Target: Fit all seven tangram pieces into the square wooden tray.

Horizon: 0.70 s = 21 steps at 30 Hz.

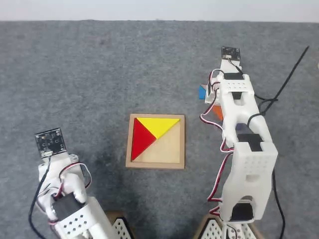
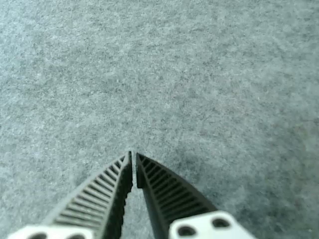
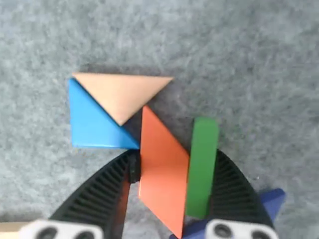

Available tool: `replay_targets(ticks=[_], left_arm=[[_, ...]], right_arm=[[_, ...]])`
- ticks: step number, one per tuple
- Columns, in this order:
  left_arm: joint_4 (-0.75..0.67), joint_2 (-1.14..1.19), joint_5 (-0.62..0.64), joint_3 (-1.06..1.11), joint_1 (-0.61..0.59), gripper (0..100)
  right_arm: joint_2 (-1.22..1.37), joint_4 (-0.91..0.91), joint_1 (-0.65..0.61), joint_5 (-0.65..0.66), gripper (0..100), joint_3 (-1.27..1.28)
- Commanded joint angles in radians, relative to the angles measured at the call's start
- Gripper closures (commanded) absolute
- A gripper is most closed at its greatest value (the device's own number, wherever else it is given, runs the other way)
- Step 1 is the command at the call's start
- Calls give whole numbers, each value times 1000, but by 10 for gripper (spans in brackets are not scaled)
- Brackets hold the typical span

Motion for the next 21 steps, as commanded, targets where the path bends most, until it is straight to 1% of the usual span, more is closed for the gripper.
replay_targets(ticks=[1,3,5,8,10,15,19,21], left_arm=[[-5,-6,-9,-7,-2,985],[-5,-6,-9,-7,-2,985],[-5,-6,-9,-7,-2,985],[-5,-6,-9,-7,-2,985],[-5,-6,-9,-7,-2,985],[-5,-6,-9,-7,-2,985],[-5,-6,-9,-7,-2,985],[-5,-6,-9,-7,-2,985]], right_arm=[[21,36,-36,-2,812,3],[31,61,-39,0,772,-17],[39,143,-38,0,742,-58],[30,305,-38,-9,727,-118],[38,349,-42,-8,726,-146],[35,348,-44,-3,726,-153],[76,277,-48,-6,729,-146],[114,278,-53,-3,729,-172]])
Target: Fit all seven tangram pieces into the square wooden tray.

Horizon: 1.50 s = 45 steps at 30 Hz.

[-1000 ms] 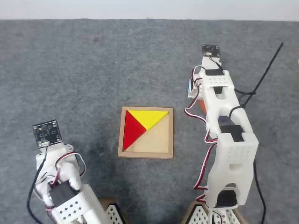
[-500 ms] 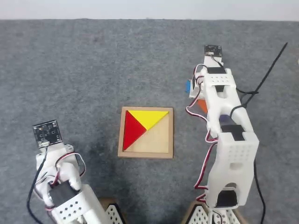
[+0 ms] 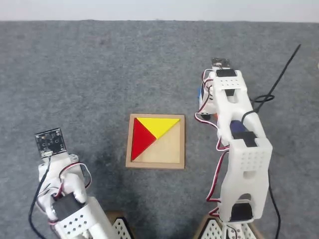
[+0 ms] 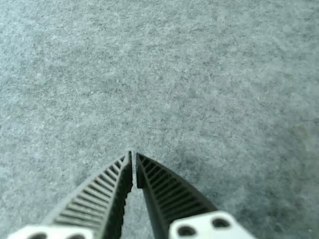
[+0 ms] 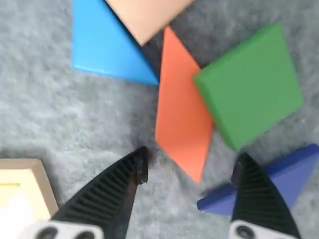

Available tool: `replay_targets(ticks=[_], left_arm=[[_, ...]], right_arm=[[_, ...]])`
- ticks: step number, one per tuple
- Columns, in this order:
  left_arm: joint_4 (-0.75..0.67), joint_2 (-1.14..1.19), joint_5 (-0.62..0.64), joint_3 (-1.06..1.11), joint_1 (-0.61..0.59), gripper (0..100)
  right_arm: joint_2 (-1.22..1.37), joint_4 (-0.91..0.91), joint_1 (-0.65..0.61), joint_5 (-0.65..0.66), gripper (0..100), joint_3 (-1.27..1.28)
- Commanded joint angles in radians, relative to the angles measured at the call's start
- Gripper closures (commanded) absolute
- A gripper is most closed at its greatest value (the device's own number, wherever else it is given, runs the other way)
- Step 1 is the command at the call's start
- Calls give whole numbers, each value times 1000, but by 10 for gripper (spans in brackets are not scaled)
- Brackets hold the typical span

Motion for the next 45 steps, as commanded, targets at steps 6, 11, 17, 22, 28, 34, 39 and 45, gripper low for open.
replay_targets(ticks=[6,11,17,22,28,34,39,45], left_arm=[[-5,-6,-9,-7,-2,985],[-5,-6,-9,-7,-2,985],[-5,-6,-9,-7,-2,985],[-5,-6,-9,-7,-2,985],[-5,-6,-9,-7,-2,985],[-5,-6,-9,-7,-2,985],[-5,-6,-9,-7,-2,985],[-5,-6,-9,-7,-2,985]], right_arm=[[67,-25,-15,-51,754,-120],[76,-25,-18,-54,820,-187],[77,-24,-18,48,940,-167],[62,42,-25,161,989,-167],[-70,137,-31,178,988,-164],[-371,136,-81,173,988,55],[-680,1,-176,172,990,427],[-869,-344,-200,14,990,819]])
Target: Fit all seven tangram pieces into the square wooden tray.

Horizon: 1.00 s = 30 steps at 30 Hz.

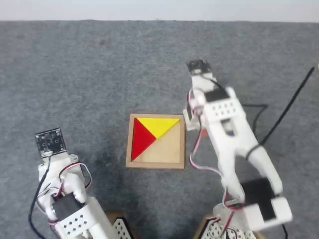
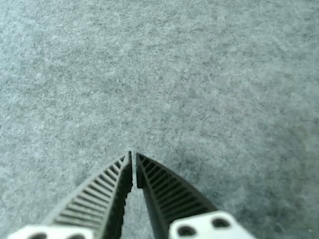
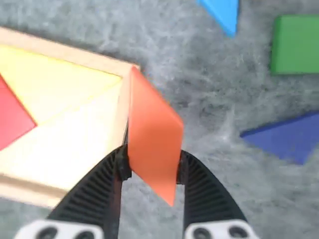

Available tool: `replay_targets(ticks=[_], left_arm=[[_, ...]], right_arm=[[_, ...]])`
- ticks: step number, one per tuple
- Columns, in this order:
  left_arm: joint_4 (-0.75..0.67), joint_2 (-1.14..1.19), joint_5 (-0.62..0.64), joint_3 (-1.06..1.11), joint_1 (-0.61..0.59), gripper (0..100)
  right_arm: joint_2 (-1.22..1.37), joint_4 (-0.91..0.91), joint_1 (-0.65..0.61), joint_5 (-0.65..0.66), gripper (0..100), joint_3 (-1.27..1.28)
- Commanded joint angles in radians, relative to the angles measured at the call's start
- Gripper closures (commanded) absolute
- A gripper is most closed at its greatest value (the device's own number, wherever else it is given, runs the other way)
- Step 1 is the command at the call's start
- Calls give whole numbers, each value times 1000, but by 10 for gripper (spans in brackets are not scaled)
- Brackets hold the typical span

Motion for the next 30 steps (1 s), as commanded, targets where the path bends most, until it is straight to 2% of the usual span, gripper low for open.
replay_targets(ticks=[1,6,13,16,20,23,27,30], left_arm=[[-5,-6,-9,-7,-2,985],[-5,-6,-9,-7,-2,985],[-5,-6,-9,-7,-2,985],[-5,-6,-9,-7,-2,985],[-5,-6,-9,-7,0,985],[-5,-6,-9,-7,0,985],[-5,-5,-9,-7,0,985],[-5,-5,-9,-7,0,985]], right_arm=[[-127,-194,-21,-54,990,157],[-170,-255,-59,-55,990,232],[-140,-186,-65,-66,986,252],[-139,-193,-139,-101,983,261],[-137,-223,-275,-433,909,261],[-133,-228,-315,-661,843,259],[-133,-280,-315,-868,828,261],[-131,-323,-315,-961,825,261]])
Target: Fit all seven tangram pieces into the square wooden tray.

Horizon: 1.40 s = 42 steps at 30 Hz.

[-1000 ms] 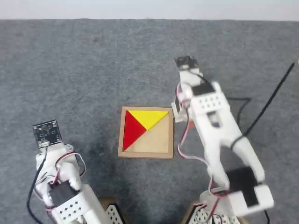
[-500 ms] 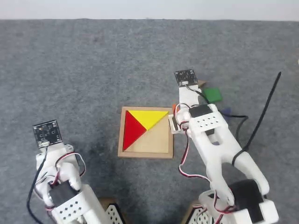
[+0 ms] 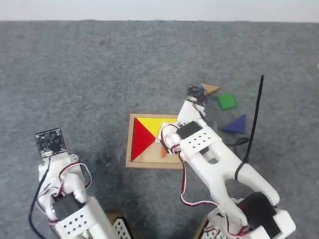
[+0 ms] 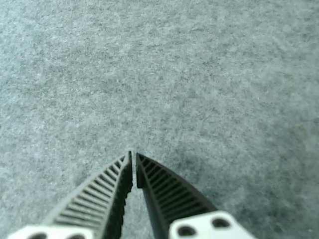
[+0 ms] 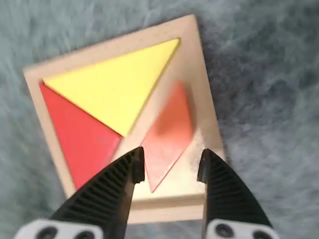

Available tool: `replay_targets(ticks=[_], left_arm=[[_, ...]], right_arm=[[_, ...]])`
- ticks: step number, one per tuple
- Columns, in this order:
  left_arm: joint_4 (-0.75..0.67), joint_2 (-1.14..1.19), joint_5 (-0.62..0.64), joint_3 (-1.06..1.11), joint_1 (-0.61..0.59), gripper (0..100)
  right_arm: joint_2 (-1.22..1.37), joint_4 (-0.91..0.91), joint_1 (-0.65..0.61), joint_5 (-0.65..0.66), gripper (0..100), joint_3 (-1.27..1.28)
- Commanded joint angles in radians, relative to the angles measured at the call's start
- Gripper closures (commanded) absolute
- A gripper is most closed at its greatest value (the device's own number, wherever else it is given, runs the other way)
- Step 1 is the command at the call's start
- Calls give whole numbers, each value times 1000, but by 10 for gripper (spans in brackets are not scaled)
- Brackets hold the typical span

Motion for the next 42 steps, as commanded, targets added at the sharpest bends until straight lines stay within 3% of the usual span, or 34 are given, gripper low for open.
replay_targets(ticks=[1,10,17,19,24,26,42], left_arm=[[-5,-5,-9,-7,0,985],[-5,-5,-9,-7,0,985],[-5,-5,-9,-7,0,985],[-5,-5,-9,-7,0,985],[-5,-5,-9,-7,0,985],[-5,-5,-9,-7,0,985],[-5,-5,-9,-7,0,985]], right_arm=[[-16,-59,-8,-112,825,-11],[-16,-79,-15,-115,825,-5],[-28,-82,-2,-35,825,-25],[-30,-54,45,77,825,-55],[-85,70,315,684,829,-112],[-104,105,364,798,829,-110],[-108,79,-36,799,880,-21]])
